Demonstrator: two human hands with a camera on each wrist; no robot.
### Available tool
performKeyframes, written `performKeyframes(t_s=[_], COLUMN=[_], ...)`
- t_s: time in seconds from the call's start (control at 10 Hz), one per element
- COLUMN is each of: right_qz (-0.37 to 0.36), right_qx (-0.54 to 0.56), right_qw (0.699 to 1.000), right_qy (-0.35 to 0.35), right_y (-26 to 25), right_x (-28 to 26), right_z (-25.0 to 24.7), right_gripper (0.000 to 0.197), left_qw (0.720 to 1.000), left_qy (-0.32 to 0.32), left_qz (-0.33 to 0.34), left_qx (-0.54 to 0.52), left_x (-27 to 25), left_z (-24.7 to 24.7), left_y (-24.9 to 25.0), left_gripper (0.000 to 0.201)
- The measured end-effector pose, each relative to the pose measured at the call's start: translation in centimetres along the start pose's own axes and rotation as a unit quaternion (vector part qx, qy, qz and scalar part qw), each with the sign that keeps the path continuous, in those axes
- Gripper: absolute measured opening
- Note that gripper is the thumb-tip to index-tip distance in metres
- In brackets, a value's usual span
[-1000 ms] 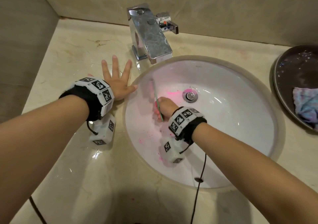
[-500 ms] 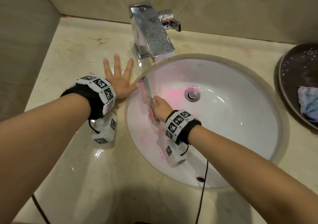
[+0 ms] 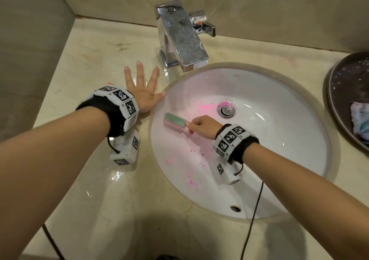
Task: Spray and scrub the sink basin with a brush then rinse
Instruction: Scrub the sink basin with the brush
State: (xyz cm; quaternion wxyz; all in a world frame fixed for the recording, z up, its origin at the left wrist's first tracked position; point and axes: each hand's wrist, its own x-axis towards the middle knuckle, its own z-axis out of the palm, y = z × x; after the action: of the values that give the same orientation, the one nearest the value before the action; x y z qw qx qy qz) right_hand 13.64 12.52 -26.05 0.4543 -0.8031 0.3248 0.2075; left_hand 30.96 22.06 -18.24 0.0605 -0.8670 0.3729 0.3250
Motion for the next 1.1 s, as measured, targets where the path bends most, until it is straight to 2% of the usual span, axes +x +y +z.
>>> performKeyframes(t_s=[0.3,0.4,0.5,0.6,0.7,0.9,1.0,1.1], right_qz=[-0.018,-0.004,0.018,0.023,0.009,0.02,-0.004,0.001], right_qx=[-0.011,-0.023,-0.045,-0.036,-0.003,-0.038,-0.001,-0.017], right_qw=[0.981,0.978,0.989,0.989,0.979,0.991,0.982,0.978], right_qy=[-0.194,-0.209,-0.142,-0.144,-0.204,-0.126,-0.189,-0.207], right_y=[1.5,1.8,2.1,2.6,3.0,3.3,2.3,2.2], right_x=[-2.3,-2.5,-1.8,-1.8,-3.0,-2.8,-3.4,-4.0], right_z=[1.7,2.4,2.6,2.8,2.9,3.2,3.2,2.5], right_gripper=[0.032,0.032,0.035,0.035,0.034,0.039,0.037,0.035], left_qw=[1.0,1.0,1.0,1.0,1.0,1.0,1.0,1.0], left_qy=[0.009,0.011,0.008,0.005,0.005,0.0,-0.005,-0.003], left_qz=[-0.002,-0.001,-0.002,-0.003,-0.001,0.0,0.0,0.001], left_qx=[-0.001,-0.002,0.001,0.006,0.006,0.003,0.002,0.0], left_x=[0.0,0.0,-0.1,-0.3,-0.3,-0.4,-0.7,-0.9], left_z=[0.1,0.1,0.0,-0.2,-0.1,-0.2,-0.4,-0.4], left_y=[0.0,0.1,0.1,0.2,0.2,0.2,0.4,0.4], left_gripper=[0.066,0.066,0.067,0.068,0.068,0.068,0.068,0.068])
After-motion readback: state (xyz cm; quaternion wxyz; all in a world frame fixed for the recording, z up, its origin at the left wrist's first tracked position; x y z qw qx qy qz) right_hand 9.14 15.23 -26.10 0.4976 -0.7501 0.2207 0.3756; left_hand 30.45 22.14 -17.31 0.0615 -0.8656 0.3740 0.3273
